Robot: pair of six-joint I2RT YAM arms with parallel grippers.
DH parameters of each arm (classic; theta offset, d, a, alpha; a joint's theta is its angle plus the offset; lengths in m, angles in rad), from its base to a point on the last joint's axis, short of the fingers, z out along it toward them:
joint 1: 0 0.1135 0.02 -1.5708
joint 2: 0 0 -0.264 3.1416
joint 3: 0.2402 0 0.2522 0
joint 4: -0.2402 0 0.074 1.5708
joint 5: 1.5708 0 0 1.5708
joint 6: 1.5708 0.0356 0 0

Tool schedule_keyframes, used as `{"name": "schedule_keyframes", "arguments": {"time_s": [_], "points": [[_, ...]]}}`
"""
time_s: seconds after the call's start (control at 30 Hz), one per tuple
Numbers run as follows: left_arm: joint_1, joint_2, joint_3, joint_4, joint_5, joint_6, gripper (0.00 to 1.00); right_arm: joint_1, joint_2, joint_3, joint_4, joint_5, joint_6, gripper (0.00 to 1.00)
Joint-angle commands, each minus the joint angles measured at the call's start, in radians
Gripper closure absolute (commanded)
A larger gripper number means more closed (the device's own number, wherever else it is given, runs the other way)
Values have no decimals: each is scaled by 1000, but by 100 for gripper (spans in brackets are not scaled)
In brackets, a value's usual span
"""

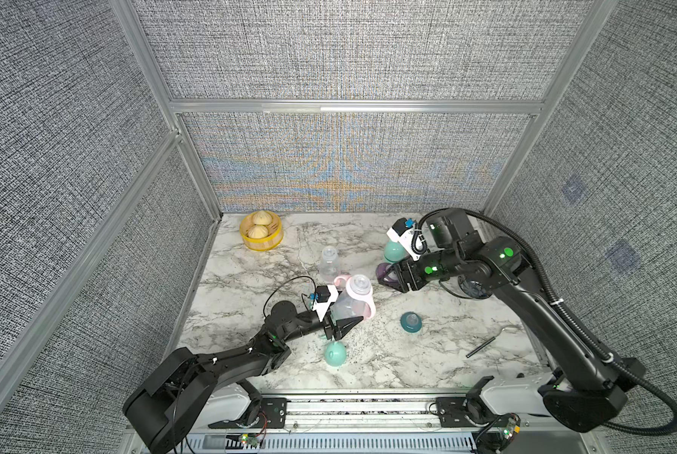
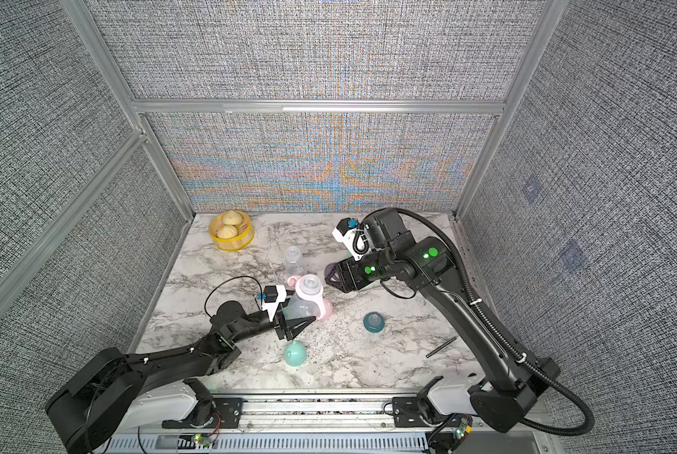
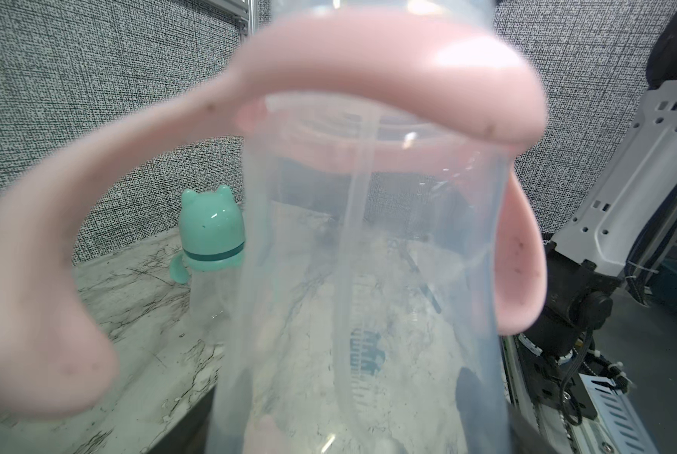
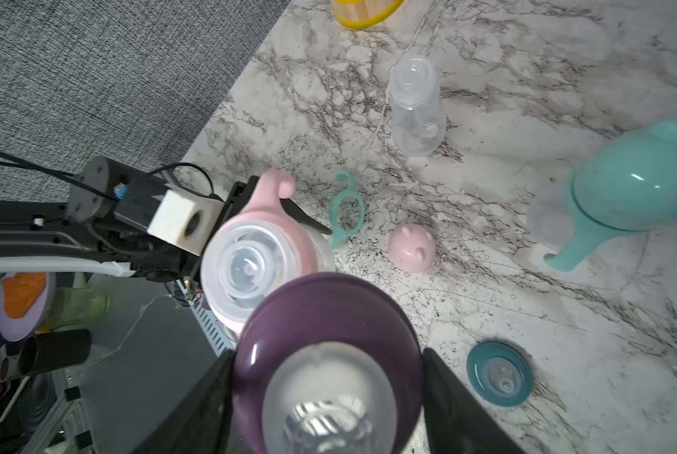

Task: Assemble the baby bottles
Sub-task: Close the nipple on the baby bottle.

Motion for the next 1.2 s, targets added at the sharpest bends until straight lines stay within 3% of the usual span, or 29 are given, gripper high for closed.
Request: {"name": "schedule_keyframes", "arguments": {"time_s": [0.0,0.7,1.17], "points": [[-18,5,6,19,-27,41,93,6,37,59,-93,-100,-27,46],[-56,64,30,36,-38,67,94,114,177,192,-242,85,-73,47],[-63,67,34,38,-46,73,94,135,203,176,-194,93,-74,48]]}}
